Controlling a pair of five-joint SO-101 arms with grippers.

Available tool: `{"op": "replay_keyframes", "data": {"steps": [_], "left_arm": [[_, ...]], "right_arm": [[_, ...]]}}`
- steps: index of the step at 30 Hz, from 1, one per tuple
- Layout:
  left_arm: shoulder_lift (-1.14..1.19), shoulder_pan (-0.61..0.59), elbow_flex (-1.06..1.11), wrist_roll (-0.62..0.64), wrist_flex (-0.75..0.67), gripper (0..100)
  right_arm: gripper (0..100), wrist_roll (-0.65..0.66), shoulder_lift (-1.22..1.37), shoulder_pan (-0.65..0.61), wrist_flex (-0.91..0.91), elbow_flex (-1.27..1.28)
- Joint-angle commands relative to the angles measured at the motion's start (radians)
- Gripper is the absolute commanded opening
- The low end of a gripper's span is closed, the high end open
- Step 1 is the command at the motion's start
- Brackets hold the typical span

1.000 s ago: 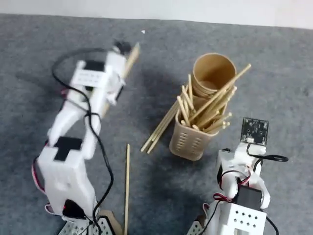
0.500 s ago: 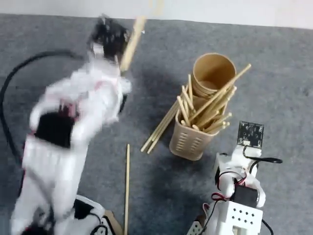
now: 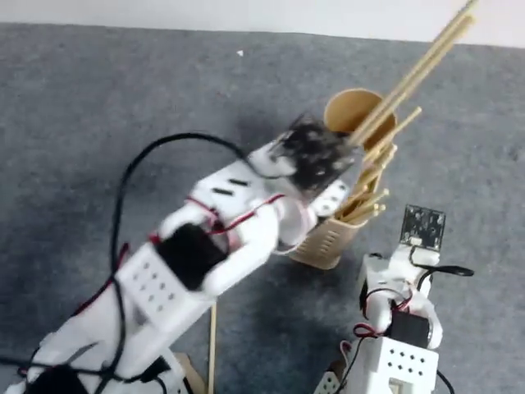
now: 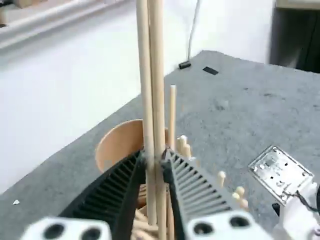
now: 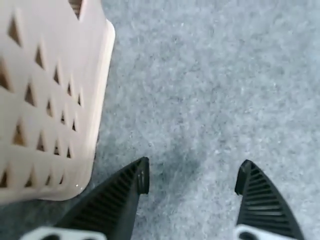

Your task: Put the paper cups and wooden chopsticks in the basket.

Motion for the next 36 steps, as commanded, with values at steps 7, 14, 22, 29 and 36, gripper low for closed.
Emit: {"op": "replay_keyframes", "data": {"steps": [7,14,22,29,36], "left_arm": [[0.119,0.015,-0.051,0.003,-0.037,10],[0.119,0.013,-0.024,0.002,-0.035,13],[0.087,-0.053,-0.028,-0.017,-0.029,13],[-0.094,-0.384,-0.108,-0.012,0.176,13],[-0.016,-0.618,0.105,-0.018,0.345,13]], "right_arm": [[28.8,-0.011,-0.007,0.004,-0.015,-0.007],[28.8,-0.011,-0.007,0.004,-0.015,-0.007],[28.8,-0.011,-0.007,0.004,-0.015,-0.007],[28.8,-0.011,-0.007,-0.018,-0.015,-0.005],[28.8,-0.011,-0.007,-0.031,-0.013,-0.005]]}}
